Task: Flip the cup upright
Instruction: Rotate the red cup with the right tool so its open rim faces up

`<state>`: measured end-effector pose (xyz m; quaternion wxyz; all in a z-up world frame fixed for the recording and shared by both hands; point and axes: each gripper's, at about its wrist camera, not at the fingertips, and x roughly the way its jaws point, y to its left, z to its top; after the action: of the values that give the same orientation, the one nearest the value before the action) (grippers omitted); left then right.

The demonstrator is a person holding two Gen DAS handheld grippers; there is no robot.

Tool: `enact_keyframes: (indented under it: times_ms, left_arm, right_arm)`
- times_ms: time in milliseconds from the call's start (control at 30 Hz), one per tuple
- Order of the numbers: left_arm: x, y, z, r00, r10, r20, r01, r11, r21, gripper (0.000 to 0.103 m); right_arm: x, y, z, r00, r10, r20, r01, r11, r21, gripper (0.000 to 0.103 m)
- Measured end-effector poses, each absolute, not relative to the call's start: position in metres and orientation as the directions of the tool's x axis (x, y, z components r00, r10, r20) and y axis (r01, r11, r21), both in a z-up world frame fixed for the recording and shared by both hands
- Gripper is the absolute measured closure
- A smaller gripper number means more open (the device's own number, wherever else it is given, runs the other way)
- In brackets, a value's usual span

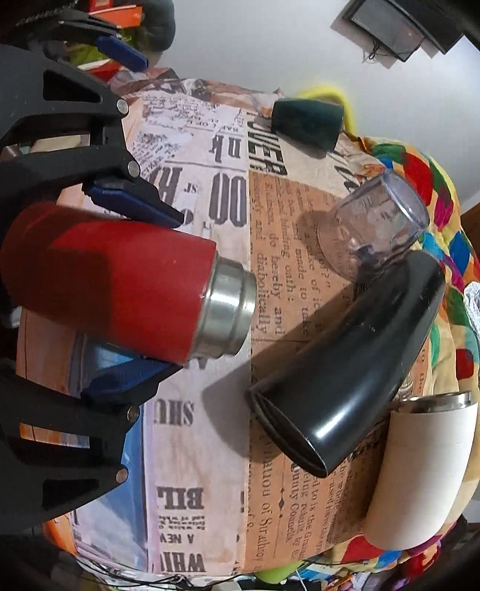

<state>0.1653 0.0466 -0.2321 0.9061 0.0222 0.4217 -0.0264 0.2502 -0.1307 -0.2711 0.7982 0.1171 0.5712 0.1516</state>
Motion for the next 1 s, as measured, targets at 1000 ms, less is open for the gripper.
enact_keyframes:
  times_ms: [1000]
  left_arm:
    - [0.175, 0.05, -0.223, 0.65, -0.027, -0.759, 0.027, 1.0, -0.012, 0.024]
  right_arm:
    - [0.24, -0.093, -0.201, 0.536, 0.28, -0.797, -0.383, 0.921, 0.067, 0.044]
